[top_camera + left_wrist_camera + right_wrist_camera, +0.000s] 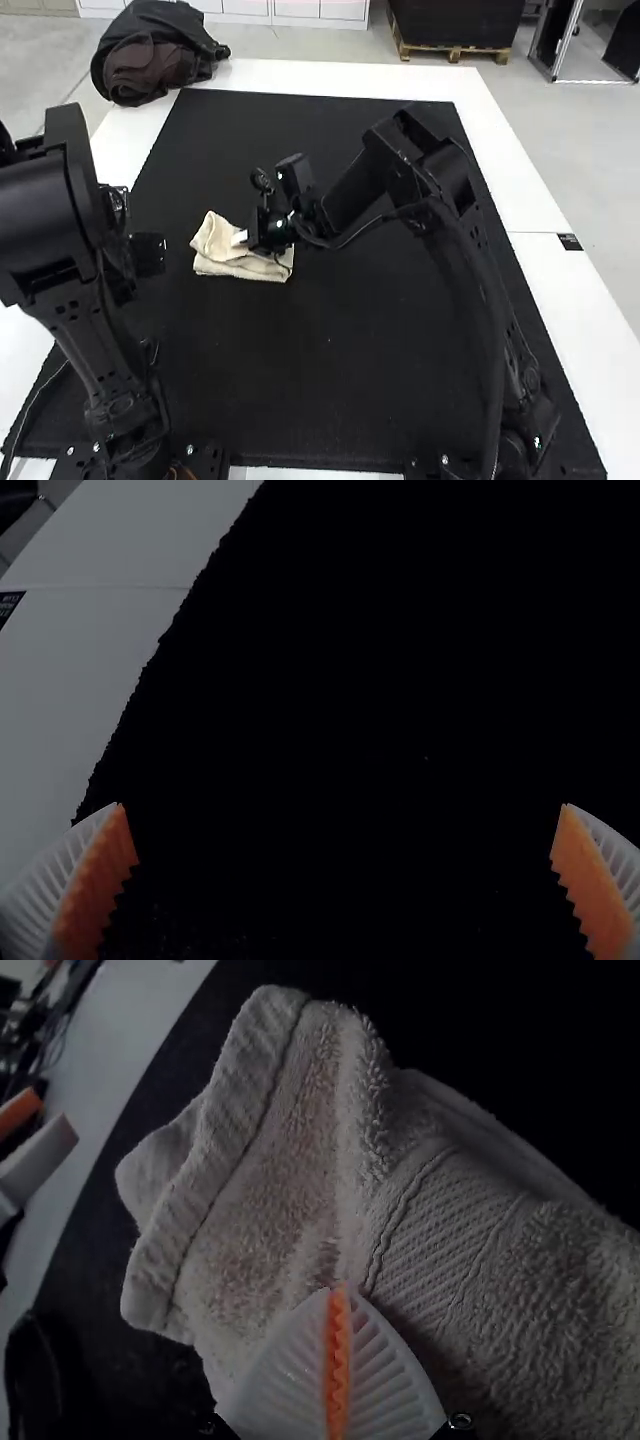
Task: Fold the towel.
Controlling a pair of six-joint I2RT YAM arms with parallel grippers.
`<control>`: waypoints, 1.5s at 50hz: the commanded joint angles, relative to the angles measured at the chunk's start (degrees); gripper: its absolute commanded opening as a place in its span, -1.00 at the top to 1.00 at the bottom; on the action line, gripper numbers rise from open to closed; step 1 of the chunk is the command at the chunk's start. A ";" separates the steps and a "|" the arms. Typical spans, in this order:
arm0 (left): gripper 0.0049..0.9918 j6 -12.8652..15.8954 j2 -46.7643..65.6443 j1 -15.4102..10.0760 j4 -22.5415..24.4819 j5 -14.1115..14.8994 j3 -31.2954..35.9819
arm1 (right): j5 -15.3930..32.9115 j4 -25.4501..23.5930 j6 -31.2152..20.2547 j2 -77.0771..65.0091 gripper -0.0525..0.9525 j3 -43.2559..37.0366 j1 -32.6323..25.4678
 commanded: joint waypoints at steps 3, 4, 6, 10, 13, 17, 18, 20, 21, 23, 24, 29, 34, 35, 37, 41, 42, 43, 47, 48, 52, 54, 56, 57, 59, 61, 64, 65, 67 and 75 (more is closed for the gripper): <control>-0.96 0.13 -0.79 0.51 0.69 0.52 -0.37 | -0.46 2.36 1.98 1.42 0.95 1.98 2.37; -0.96 0.13 -0.79 0.51 0.69 0.52 -0.37 | -0.46 2.72 2.33 1.77 0.95 1.98 2.46; -0.96 0.13 -0.79 0.51 0.60 0.52 -0.55 | -0.46 3.68 2.51 2.29 0.95 2.07 2.72; -0.96 0.13 -0.79 0.60 0.51 0.52 -0.37 | -0.46 4.56 2.51 3.26 0.95 2.25 3.25; -0.96 0.13 -0.70 0.51 0.51 0.52 -0.55 | -0.37 5.44 2.51 4.05 0.95 2.25 3.60; -0.96 0.13 -0.79 0.51 0.42 0.52 -0.55 | 0.07 5.70 2.42 4.32 0.95 2.25 3.69; -0.96 0.13 -0.79 0.60 0.42 0.52 -0.55 | 0.07 5.70 2.42 4.32 0.95 2.25 3.69; -0.96 0.13 -0.79 0.60 0.42 0.52 -0.55 | -0.02 5.70 2.42 4.23 0.95 2.25 3.42; -0.96 0.13 -0.79 0.51 0.51 0.52 -0.55 | -0.02 5.70 2.42 4.14 0.95 2.25 3.34; -0.96 -0.04 -0.79 0.51 0.51 0.52 -0.55 | -0.02 5.79 2.51 3.88 0.95 2.42 3.16; -0.96 -0.04 -0.79 0.42 0.51 0.52 -0.37 | -0.02 5.79 2.60 3.61 0.95 2.60 3.07; -0.96 -0.13 -0.79 0.51 0.42 0.52 -0.37 | -0.11 5.44 4.18 0.89 0.95 2.95 2.46; -0.96 -0.04 -0.79 0.42 0.51 0.52 -0.37 | -0.02 4.56 4.62 -1.75 0.95 3.74 2.37; -0.96 -0.04 -0.79 0.42 0.51 0.52 -0.37 | -0.02 4.21 4.53 -2.10 0.95 4.00 2.37; -0.96 -0.04 -0.79 0.33 0.60 0.52 -0.55 | -0.11 3.33 4.53 -2.63 0.95 4.71 2.37; -0.96 -0.04 -0.79 0.33 0.69 0.52 -0.37 | -0.11 2.72 4.53 -3.07 0.95 5.85 2.37; -0.96 -0.13 -0.79 0.33 0.69 0.52 -0.37 | -0.02 2.45 4.53 -3.07 0.95 6.11 2.37; -0.96 -0.13 -0.79 0.33 0.69 0.61 -0.29 | -0.02 2.10 4.53 -3.07 0.95 6.55 2.37; -0.96 -0.13 -0.79 0.33 0.69 0.52 -0.29 | -0.02 1.13 4.53 -3.07 0.95 7.78 2.55; -0.96 -0.13 -0.79 0.33 0.69 0.52 -0.29 | -0.02 1.13 4.53 -3.07 0.95 7.96 2.55; -0.96 -0.13 -0.79 0.24 0.69 0.52 -0.37 | -0.02 0.96 4.53 -2.80 0.95 8.75 2.72; -0.96 -0.13 -0.79 0.33 0.69 0.61 -0.37 | -0.02 0.96 4.53 -2.45 0.95 9.10 2.81; -0.96 -0.13 -0.79 0.33 0.69 0.61 -0.37 | -0.02 0.96 4.44 -1.84 0.95 9.45 2.81; -0.96 -0.13 -0.79 0.33 0.69 0.61 -0.55 | -0.02 0.96 4.44 -1.49 0.95 9.72 2.81; -0.96 -0.13 -0.70 0.33 0.69 0.61 -0.55 | -0.02 1.05 4.44 -0.78 0.95 10.24 2.81; -0.96 -0.22 -0.79 0.24 0.69 0.61 -0.55 | -0.02 1.05 4.44 -0.25 0.95 10.68 2.81; -0.96 -0.30 -0.79 0.24 0.60 0.70 -0.55 | -0.02 1.13 4.44 0.62 0.95 11.74 2.90; -0.96 -0.30 -0.79 0.24 0.60 0.79 -0.55 | -0.02 1.13 4.44 0.98 0.95 12.00 2.81; -0.96 -0.30 -0.79 0.24 0.60 0.96 -0.37 | -0.02 1.05 4.44 1.59 0.95 12.79 2.90; -0.96 -0.30 -0.79 0.24 0.78 0.96 -0.37 | -0.02 0.69 4.44 4.05 0.95 15.43 2.99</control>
